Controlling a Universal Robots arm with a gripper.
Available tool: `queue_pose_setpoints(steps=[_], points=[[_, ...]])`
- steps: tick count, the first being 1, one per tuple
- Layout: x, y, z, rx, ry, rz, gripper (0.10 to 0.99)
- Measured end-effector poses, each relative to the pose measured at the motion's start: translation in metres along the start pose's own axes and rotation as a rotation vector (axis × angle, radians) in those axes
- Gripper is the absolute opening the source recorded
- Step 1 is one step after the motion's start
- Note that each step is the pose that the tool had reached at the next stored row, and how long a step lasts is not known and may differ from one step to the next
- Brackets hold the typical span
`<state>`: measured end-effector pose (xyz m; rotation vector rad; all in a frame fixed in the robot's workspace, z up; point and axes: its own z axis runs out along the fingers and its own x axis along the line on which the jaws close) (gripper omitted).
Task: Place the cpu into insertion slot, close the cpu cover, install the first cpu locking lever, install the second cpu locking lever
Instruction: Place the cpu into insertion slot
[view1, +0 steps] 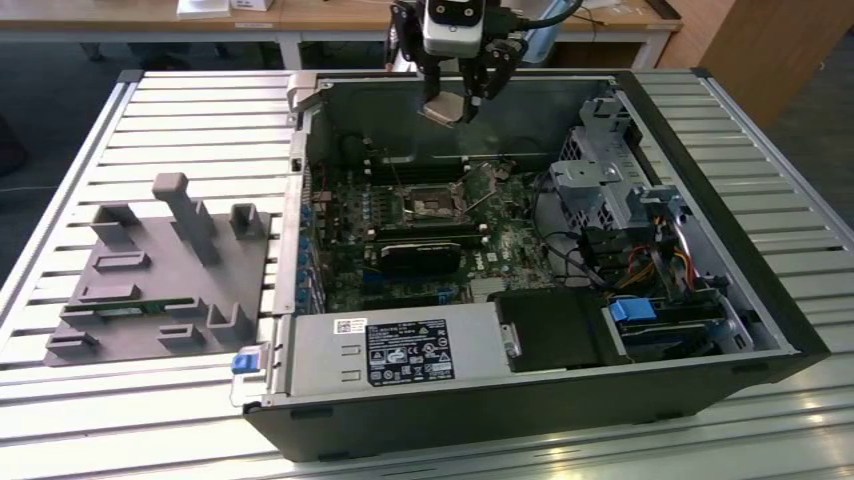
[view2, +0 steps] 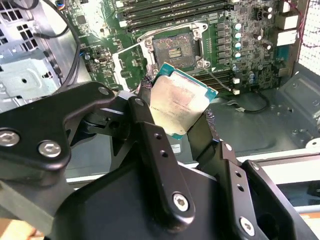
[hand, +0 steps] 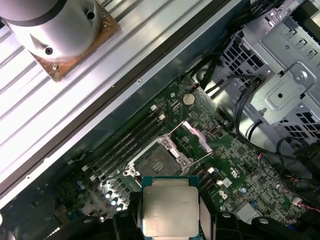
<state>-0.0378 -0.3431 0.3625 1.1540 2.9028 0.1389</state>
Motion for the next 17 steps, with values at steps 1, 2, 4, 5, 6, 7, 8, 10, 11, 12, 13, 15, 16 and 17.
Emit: queue_pose_setpoints(steps=[1, 2, 4, 5, 6, 7, 8, 10, 11, 12, 13, 15, 16, 17], points=[[0.0000, 0.0000, 0.0001, 0.000, -0.0007, 0.008, 0.541], [0.0000, 0.0000, 0.0002, 0.000, -0.0013, 0.016, 0.541], [0.0000, 0.0000, 0.0003, -0.001, -0.0027, 0.030, 0.541], [0.0000, 0.0000, 0.0004, -0.001, -0.0033, 0.038, 0.541], [0.0000, 0.0000, 0.0005, -0.001, -0.0039, 0.045, 0.541], [0.0000, 0.0000, 0.0006, -0.001, -0.0046, 0.053, 0.541], [0.0000, 0.0000, 0.0006, -0.001, -0.0053, 0.060, 0.541], [0.0000, 0.0000, 0.0008, -0.001, -0.0065, 0.075, 0.541], [0.0000, 0.0000, 0.0009, -0.002, -0.0071, 0.082, 0.541], [0.0000, 0.0000, 0.0010, -0.002, -0.0078, 0.089, 0.541], [0.0000, 0.0000, 0.0011, -0.002, -0.0084, 0.096, 0.541], [0.0000, -0.0001, 0.0013, -0.002, -0.0097, 0.110, 0.541], [0.0000, -0.0001, 0.0014, -0.002, -0.0103, 0.117, 0.541], [0.0000, 0.0000, 0.0015, -0.002, -0.0109, 0.124, 0.541]])
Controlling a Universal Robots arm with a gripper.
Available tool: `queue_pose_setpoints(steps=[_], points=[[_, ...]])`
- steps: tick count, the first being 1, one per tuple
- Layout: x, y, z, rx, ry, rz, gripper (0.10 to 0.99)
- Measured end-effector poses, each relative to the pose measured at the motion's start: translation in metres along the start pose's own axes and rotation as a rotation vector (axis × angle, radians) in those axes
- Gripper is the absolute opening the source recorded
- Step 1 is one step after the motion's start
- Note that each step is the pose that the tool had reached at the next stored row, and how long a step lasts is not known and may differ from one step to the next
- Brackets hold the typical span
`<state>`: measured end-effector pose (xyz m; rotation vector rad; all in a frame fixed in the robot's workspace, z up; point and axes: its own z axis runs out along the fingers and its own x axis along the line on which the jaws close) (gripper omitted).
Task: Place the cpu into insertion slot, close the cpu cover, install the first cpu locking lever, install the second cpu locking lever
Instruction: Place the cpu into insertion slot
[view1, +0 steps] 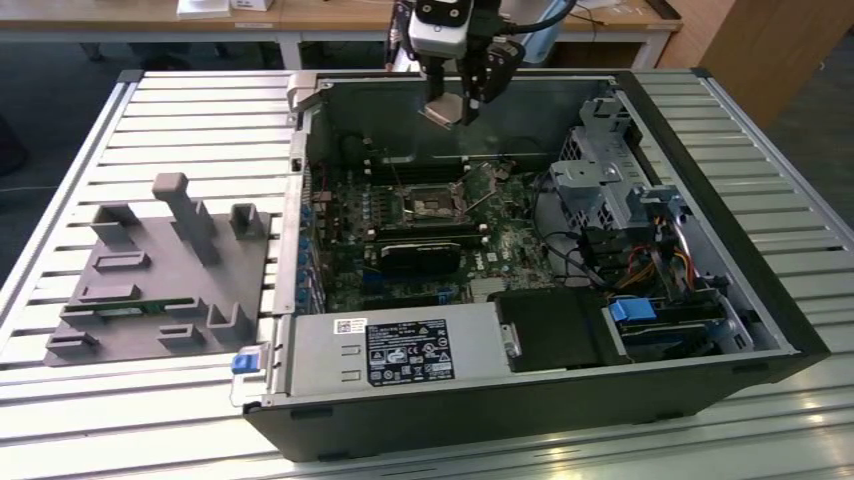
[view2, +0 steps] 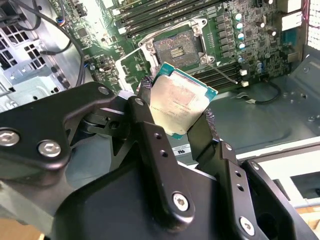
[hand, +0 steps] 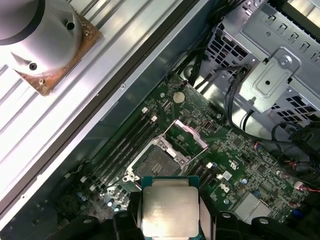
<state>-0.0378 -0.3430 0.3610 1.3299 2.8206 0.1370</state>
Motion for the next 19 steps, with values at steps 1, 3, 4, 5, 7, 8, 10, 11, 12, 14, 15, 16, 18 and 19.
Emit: queue_pose_setpoints(steps=[1, 3, 4, 5, 7, 8, 10, 11, 12, 14, 15, 16, 18, 19], points=[[0.0000, 0.0000, 0.0001, 0.000, -0.0006, 0.007, 0.541], [0.0000, 0.0000, 0.0003, 0.000, -0.0018, 0.020, 0.541], [0.0001, 0.0000, 0.0006, -0.001, -0.0031, 0.034, 0.541], [0.0001, 0.0000, 0.0007, -0.001, -0.0036, 0.041, 0.541], [0.0001, 0.0000, 0.0009, -0.001, -0.0048, 0.054, 0.541], [0.0001, 0.0000, 0.0011, -0.001, -0.0054, 0.061, 0.541], [0.0002, 0.0001, 0.0013, -0.001, -0.0066, 0.075, 0.541], [0.0002, 0.0001, 0.0014, -0.001, -0.0072, 0.081, 0.541], [0.0002, 0.0001, 0.0015, -0.002, -0.0078, 0.088, 0.541], [0.0003, 0.0001, 0.0018, -0.002, -0.0090, 0.101, 0.541], [0.0003, 0.0001, 0.0019, -0.002, -0.0096, 0.108, 0.541], [0.0004, 0.0001, 0.0020, -0.002, -0.0103, 0.114, 0.541], [0.0004, 0.0002, 0.0023, -0.002, -0.0115, 0.128, 0.541], [0.0004, 0.0002, 0.0024, -0.002, -0.0121, 0.135, 0.541]])
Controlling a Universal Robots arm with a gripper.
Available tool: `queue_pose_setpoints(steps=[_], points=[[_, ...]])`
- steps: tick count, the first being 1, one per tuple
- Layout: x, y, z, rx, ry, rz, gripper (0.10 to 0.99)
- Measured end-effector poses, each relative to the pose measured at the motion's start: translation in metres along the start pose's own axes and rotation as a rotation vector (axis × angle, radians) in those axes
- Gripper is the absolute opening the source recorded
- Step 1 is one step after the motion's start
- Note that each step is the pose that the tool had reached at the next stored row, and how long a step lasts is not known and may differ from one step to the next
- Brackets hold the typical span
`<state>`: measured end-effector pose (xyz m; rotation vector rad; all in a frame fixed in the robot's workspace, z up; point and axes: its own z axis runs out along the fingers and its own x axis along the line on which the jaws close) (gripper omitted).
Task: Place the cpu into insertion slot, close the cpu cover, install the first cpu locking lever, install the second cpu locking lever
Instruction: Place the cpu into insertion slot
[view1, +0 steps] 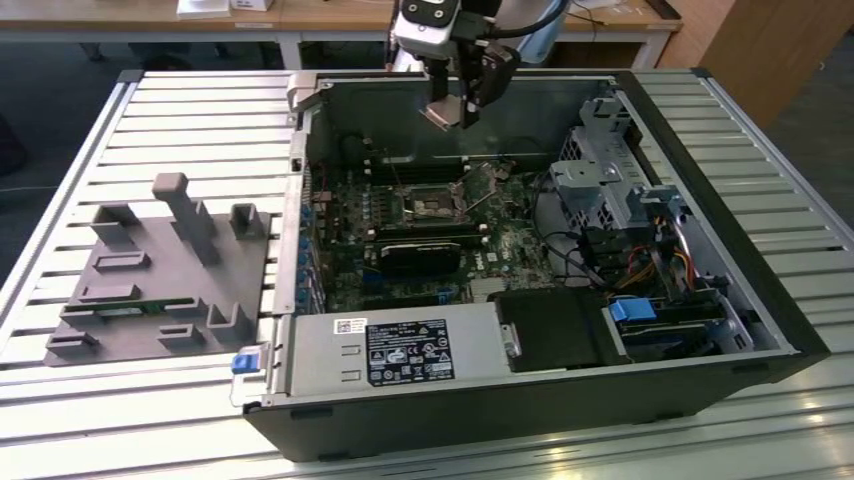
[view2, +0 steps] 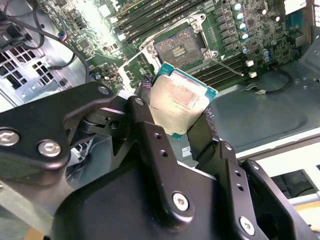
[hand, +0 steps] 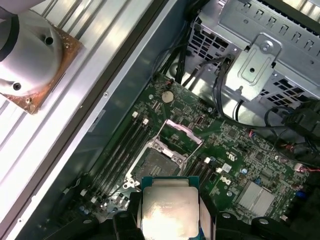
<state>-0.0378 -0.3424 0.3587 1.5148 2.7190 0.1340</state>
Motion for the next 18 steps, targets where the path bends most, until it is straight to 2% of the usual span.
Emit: queue_pose_setpoints(steps=[14, 18], points=[[0.0008, 0.0003, 0.0018, -0.001, -0.0088, 0.094, 0.541], [0.0010, 0.0001, 0.0029, -0.002, -0.0126, 0.137, 0.541]])
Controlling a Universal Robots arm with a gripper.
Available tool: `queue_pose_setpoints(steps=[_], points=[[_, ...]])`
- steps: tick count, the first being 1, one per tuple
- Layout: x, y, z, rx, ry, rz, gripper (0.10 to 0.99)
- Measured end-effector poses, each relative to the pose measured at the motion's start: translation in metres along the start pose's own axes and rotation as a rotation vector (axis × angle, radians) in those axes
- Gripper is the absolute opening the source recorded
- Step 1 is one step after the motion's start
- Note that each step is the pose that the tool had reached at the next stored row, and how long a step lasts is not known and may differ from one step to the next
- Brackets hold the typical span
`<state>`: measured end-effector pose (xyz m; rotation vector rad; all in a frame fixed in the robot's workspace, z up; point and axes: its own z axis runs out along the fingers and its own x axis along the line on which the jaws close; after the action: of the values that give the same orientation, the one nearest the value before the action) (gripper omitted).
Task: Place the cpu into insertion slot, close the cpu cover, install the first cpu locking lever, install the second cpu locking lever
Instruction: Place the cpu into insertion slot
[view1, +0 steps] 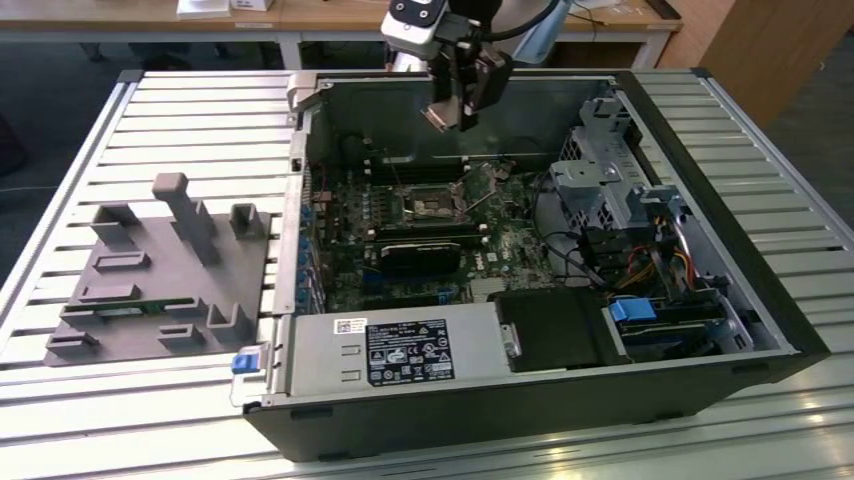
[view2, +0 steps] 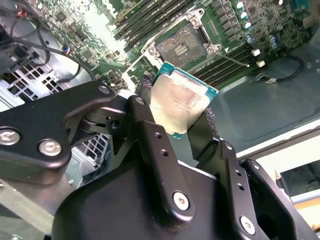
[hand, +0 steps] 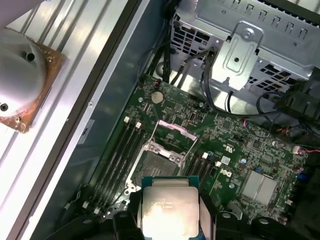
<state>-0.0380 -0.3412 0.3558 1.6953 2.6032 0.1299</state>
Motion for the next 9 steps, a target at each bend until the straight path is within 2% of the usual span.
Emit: queue_pose_setpoints(steps=[9], points=[[0.0001, -0.0003, 0.0031, -0.002, -0.0101, 0.111, 0.541]])
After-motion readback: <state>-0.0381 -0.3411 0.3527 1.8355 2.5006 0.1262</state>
